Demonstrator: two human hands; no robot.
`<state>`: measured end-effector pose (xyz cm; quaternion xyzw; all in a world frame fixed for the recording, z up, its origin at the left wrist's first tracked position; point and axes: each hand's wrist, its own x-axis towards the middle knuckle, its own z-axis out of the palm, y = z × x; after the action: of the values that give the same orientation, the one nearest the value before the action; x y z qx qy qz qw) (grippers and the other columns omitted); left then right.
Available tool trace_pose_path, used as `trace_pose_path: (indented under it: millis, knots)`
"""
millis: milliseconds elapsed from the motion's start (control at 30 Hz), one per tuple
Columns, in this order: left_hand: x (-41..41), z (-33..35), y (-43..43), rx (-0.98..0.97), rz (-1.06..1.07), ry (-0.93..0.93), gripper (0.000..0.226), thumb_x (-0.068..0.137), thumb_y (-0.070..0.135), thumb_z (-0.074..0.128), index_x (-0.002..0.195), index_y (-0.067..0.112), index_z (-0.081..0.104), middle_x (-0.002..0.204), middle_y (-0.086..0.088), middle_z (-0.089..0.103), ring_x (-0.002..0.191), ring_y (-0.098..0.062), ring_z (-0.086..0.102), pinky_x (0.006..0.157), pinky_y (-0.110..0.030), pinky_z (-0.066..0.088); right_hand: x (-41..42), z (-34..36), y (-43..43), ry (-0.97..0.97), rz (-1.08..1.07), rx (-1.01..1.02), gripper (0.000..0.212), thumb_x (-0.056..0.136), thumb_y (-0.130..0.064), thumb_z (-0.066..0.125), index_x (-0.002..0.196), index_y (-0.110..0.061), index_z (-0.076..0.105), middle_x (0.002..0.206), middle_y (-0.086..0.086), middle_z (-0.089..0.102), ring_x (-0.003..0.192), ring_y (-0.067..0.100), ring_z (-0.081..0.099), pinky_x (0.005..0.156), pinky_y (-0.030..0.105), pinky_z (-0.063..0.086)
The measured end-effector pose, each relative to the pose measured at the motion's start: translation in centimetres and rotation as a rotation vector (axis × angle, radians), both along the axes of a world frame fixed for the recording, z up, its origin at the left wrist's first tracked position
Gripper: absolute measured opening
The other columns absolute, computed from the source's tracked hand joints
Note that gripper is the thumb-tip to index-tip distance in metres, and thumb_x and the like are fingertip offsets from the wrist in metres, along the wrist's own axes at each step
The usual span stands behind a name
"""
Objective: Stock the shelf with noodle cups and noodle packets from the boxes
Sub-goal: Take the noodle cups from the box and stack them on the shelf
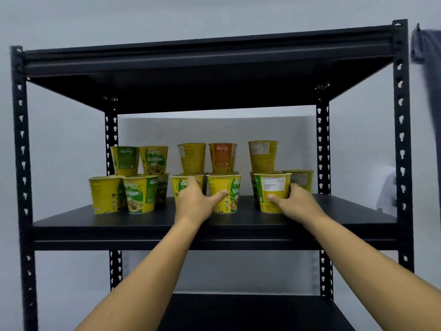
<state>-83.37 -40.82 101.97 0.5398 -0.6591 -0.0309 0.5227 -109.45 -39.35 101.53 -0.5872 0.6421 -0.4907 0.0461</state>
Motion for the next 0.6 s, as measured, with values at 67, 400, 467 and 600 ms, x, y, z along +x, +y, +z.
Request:
trace_pose_path:
  millis: [67, 400, 467, 600]
  knots:
    - [-0.5, 0.1, -0.5, 0.044, 0.046, -0.045, 0.084, 0.074, 0.074, 0.075, 0.124, 0.012, 0.051, 0.106, -0.002, 0.063, 0.101, -0.025, 0.064, 0.078, -0.038, 0.053, 0.1, -0.1, 0.0, 0.038, -0.004, 0.019, 0.051, 0.092, -0.046, 0.071, 0.133, -0.019, 0.059, 0.133, 0.004, 0.066, 0.124, 0.028, 0.059, 0.104, 0.044, 0.048]
    - [-2.0, 0.6, -1.6, 0.120, 0.079, -0.183, 0.058, 0.076, 0.070, 0.076, 0.089, 0.018, 0.057, 0.091, -0.002, 0.066, 0.090, -0.026, 0.065, 0.078, -0.040, 0.056, -0.1, -1.0, -1.0, 0.154, -0.109, 0.076, 0.065, 0.085, -0.075, 0.051, 0.129, -0.027, 0.060, 0.122, -0.001, 0.070, 0.112, 0.027, 0.064, 0.100, 0.053, 0.050]
    - [-2.0, 0.5, -1.9, 0.113, 0.072, -0.181, 0.052, 0.080, 0.066, 0.076, 0.090, 0.018, 0.057, 0.095, -0.003, 0.066, 0.093, -0.028, 0.065, 0.081, -0.040, 0.056, -0.1, -1.0, -1.1, 0.166, -0.112, 0.093, 0.066, 0.084, -0.075, 0.053, 0.130, -0.028, 0.058, 0.124, -0.002, 0.069, 0.113, 0.027, 0.064, 0.101, 0.053, 0.050]
    - [-1.7, 0.2, -2.5, 0.110, 0.052, -0.148, 0.048, 0.081, 0.062, 0.077, 0.088, 0.017, 0.060, 0.096, -0.004, 0.069, 0.091, -0.028, 0.065, 0.082, -0.042, 0.057, 0.2, -0.7, -0.6, 0.179, -0.105, 0.138, 0.062, 0.081, -0.067, 0.061, 0.131, -0.032, 0.057, 0.125, -0.003, 0.068, 0.113, 0.027, 0.063, 0.100, 0.051, 0.051]
